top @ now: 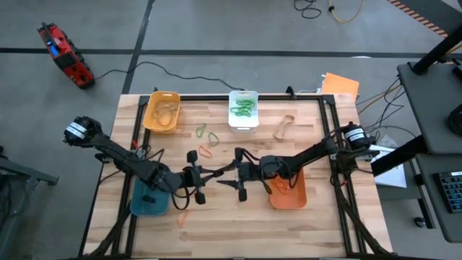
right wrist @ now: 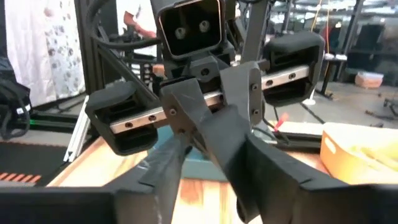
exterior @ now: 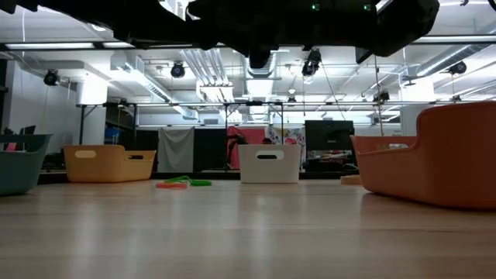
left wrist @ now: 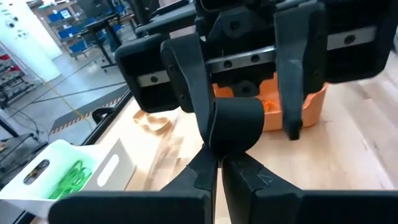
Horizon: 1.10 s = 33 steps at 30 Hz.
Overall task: Sort rubber bands into baskets
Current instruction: Put the black rubber band into the blue bin
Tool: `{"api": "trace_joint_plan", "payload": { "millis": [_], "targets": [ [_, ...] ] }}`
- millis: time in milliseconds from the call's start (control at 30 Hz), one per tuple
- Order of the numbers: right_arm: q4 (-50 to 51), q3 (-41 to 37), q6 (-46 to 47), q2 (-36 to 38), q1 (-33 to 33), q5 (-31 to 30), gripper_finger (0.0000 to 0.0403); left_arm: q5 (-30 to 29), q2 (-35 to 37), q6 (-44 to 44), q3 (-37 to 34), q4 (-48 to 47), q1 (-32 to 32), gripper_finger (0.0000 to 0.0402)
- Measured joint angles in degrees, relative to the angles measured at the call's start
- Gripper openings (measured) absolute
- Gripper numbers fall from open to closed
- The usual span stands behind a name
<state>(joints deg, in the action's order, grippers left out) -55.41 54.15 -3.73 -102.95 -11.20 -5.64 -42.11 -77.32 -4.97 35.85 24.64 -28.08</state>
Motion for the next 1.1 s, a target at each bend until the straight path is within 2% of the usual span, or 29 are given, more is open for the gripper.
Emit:
{"api": "trace_joint_plan", "payload": {
  "millis": [267,367,467,567,667,767,1000,1100],
  "targets": [
    [14.9,0.0,3.1,5.9,0.2,-0.7,0.0209,-2.6,0.2,3.8,0.0,-5.2,-0.1,0.0],
    [22.0,0.0,4.4,8.9,0.1,-2.1,0.0214,0.5,1.0,7.6,0.9,-11.4,-0.3,0.0],
    [29.5,0.0,5.3,11.4,0.1,-5.0,0.0215,6.2,1.7,15.9,4.9,-24.6,-0.4,0.0],
    [34.3,0.0,5.3,13.0,0.1,-7.1,0.0215,13.2,1.8,27.7,11.4,-44.8,-0.4,0.0],
    [36.2,0.0,5.2,13.4,0.2,-8.3,0.0215,16.9,1.3,38.5,17.8,-64.2,-1.5,0.0],
    [36.2,-0.1,4.7,13.3,0.2,-8.4,0.0215,21.2,0.9,45.1,22.8,-79.7,-3.3,0.0],
    [35.9,-0.1,4.6,12.4,0.3,-8.5,0.0215,36.9,0.9,56.2,30.3,-103.4,-5.9,0.0],
    [36.0,-0.1,4.6,12.0,0.5,-8.5,0.0215,39.4,1.1,58.7,30.7,-109.4,-6.4,0.0]
  ]
}}
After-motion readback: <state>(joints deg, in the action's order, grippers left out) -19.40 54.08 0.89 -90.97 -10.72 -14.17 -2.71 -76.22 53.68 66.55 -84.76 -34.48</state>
